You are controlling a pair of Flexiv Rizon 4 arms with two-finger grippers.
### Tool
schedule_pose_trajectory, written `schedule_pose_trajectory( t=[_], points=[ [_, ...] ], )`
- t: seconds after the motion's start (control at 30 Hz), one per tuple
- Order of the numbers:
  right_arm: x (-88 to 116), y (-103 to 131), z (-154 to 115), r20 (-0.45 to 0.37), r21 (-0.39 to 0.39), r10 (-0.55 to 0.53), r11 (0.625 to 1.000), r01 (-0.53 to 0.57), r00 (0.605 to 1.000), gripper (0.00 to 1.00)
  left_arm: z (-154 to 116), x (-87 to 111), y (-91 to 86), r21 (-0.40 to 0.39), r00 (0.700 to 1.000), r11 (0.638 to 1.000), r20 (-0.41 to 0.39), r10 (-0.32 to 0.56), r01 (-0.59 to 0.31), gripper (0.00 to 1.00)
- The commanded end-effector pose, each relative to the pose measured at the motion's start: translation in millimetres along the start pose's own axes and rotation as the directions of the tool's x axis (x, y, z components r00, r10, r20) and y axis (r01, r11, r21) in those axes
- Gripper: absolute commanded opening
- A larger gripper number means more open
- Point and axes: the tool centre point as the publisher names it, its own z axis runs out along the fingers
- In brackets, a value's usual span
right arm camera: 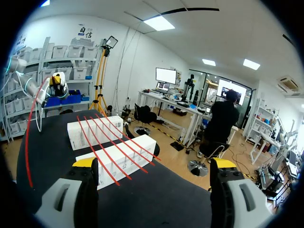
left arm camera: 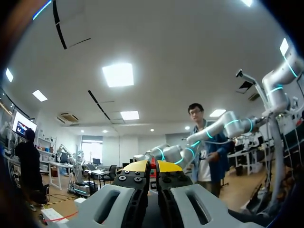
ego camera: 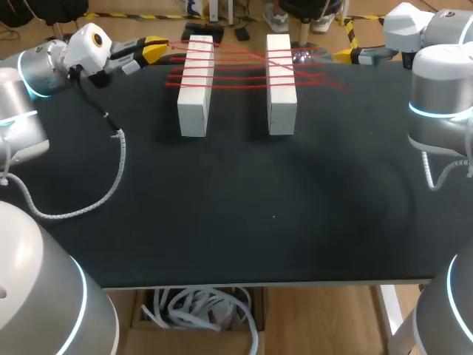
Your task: Grab the tape and strap the tape.
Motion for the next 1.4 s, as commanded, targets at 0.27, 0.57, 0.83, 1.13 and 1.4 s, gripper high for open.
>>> schedule_pose_trajectory(
  t=[0.27,0.57,0.83,1.13,1.4],
  points=[
    [0,0,0,0.000,0.000,0.000,1.000,0.000,1.000,1.00,25,-0.5,-19.1,0.052,0.999,0.998,-0.024,0.031,-0.030,0.00],
    [0,0,0,0.000,0.000,0.000,1.000,0.000,1.000,1.00,42,-4.4,-36.0,0.052,0.996,0.998,-0.091,0.026,-0.021,0.00],
    [0,0,0,0.000,0.000,0.000,1.000,0.000,1.000,1.00,46,-9.3,-48.1,0.043,0.994,0.999,-0.100,0.038,-0.034,0.00],
    [0,0,0,0.000,0.000,0.000,1.000,0.000,1.000,1.00,48,-12.0,-57.2,0.050,0.995,0.998,-0.086,0.054,-0.049,0.00],
    [0,0,0,0.000,0.000,0.000,1.000,0.000,1.000,1.00,51,-10.0,-60.6,0.055,0.997,0.998,-0.073,0.038,-0.034,0.00]
  ],
)
